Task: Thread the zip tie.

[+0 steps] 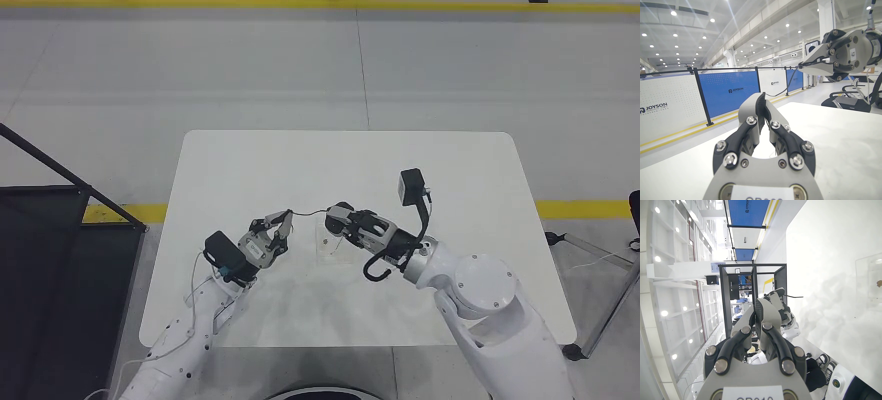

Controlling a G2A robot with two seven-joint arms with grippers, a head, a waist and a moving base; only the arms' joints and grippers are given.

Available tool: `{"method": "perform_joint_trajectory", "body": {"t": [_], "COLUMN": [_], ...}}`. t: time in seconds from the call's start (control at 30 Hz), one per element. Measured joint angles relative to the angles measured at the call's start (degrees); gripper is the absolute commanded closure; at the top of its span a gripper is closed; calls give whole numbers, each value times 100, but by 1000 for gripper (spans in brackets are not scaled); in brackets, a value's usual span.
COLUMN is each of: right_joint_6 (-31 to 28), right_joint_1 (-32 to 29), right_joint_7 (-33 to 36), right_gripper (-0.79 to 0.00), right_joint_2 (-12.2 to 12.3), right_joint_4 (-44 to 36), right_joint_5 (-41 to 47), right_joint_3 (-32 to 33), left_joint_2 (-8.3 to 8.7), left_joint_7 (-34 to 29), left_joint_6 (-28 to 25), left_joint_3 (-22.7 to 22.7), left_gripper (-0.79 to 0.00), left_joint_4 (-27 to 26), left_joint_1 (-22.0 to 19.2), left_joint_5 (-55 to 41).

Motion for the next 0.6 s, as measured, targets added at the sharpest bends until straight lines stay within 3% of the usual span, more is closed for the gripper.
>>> {"method": "perform_joint_trajectory", "body": {"t": [0.6], "right_joint_6": [-147], "right_joint_1": [-87], "right_joint_7": [14], "right_gripper": [0], "right_joint_2": [-11], "right_joint_4": [-18], "right_joint_5": [50], "right_joint_3": [83], "left_joint_2": [-10], "left_joint_7": [-20], "left_joint_6": [-113], "left_joint_3": [56], "left_gripper": [0], "left_joint_4": [7], "left_joint_1": [15], "left_joint_5": [155]}}
